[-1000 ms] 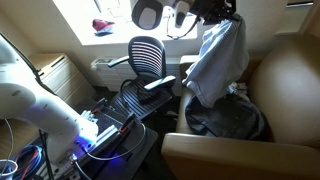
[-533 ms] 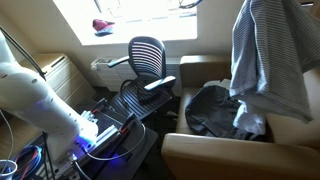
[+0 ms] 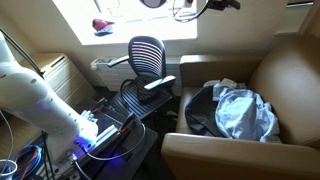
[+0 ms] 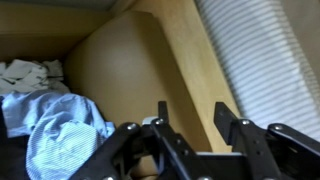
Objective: Put the shirt on the black chair onto the brown chair
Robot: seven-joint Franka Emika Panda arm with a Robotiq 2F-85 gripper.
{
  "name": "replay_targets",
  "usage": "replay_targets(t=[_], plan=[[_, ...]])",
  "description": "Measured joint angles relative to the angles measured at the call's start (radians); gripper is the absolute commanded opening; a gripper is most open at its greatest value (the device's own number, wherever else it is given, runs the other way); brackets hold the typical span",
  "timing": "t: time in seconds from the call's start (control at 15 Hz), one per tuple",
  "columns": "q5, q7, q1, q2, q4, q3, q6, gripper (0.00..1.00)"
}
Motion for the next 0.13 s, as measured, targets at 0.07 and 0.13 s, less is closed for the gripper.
replay_targets(t=[0.07,0.13], plan=[[0.000,0.000,-0.005,-0.005,-0.015,0.008,-0.042,0.64],[0.000,0.000,-0.005,-0.004,-0.021,0.010,-0.048,0.70]])
